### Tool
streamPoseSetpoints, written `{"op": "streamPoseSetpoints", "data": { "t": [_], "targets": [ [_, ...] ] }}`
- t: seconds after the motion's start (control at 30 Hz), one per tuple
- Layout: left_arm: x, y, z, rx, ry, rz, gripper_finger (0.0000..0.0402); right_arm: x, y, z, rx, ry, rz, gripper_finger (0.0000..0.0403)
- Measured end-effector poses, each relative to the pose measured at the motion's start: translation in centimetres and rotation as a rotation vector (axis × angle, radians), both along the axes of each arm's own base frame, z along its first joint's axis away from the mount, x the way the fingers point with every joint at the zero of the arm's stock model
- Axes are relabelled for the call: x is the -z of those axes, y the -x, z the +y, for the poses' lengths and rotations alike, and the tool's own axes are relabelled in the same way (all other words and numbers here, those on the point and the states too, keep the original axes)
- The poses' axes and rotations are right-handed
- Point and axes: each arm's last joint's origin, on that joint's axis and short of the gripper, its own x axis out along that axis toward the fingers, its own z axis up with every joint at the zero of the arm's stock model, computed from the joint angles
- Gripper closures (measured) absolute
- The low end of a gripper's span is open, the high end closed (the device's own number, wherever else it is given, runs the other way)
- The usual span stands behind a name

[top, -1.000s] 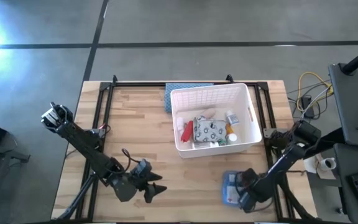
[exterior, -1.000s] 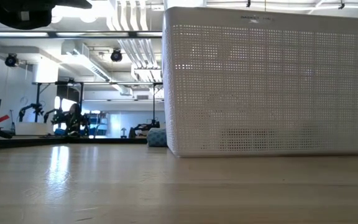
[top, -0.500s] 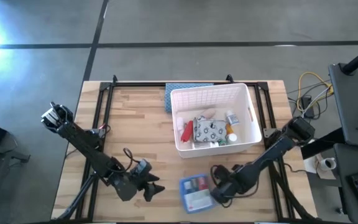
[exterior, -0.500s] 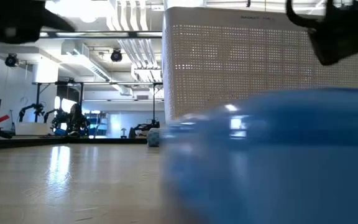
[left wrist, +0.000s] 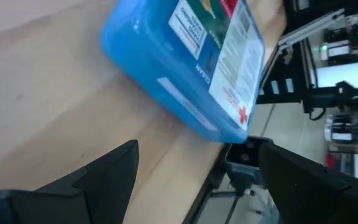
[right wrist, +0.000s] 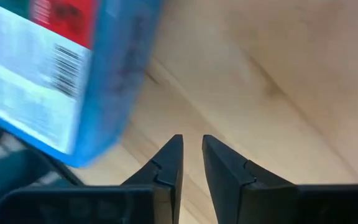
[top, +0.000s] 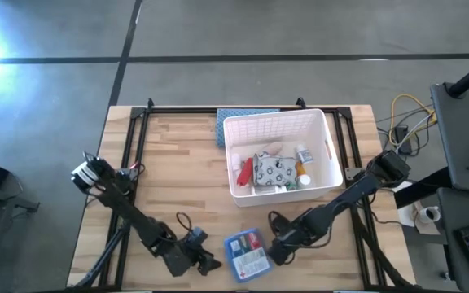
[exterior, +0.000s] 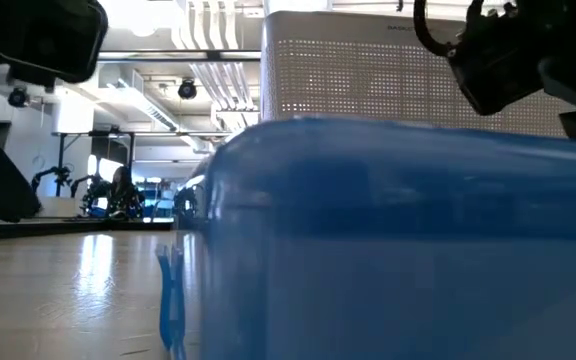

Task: Pick & place medical supplies in basket/bin
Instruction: Put the blue first aid kit into the white bin

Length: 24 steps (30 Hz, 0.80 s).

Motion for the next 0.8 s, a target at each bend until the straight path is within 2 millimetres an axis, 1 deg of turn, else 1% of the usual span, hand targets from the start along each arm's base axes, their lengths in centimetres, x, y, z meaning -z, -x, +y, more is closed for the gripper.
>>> {"op": "streamPoseSetpoints", "data": {
  "t": [0.13, 0.27, 0.4, 0.5, 0.6, 0.67, 0.8],
  "targets": [
    [0.7, -0.8, -0.5, -0.006, -0.003, -0.006, 0.0094, 0.9, -0.2, 0.5, 0.049, -0.013, -0.141, 0.0330],
    [0.6, -1.4, -1.0, 0.002, -0.015, -0.018, 0.0094, 2.0, -0.1, 0.5, 0.106, -0.058, -0.246, 0.0292],
    [0.3, -2.2, -1.3, 0.012, -0.062, -0.037, 0.0094, 2.8, 0.2, 0.5, 0.174, -0.101, -0.305, 0.0250],
    [0.4, -2.8, -1.1, 0.004, -0.113, 0.007, 0.0094, 2.9, 0.2, 0.5, 0.207, -0.115, -0.325, 0.0223],
    [0.7, -3.3, -0.6, -0.009, -0.177, 0.081, 0.0094, 2.9, 0.2, 0.4, 0.233, -0.111, -0.335, 0.0207],
    [0.8, -3.5, -0.2, -0.012, -0.202, 0.122, 0.0094, 2.7, 0.0, 0.5, 0.240, -0.108, -0.371, 0.0203],
    [1.1, -3.6, 0.3, 0.001, -0.201, 0.159, 0.0094, 2.0, -0.6, 0.8, 0.217, -0.140, -0.456, 0.0202]
  ]
}}
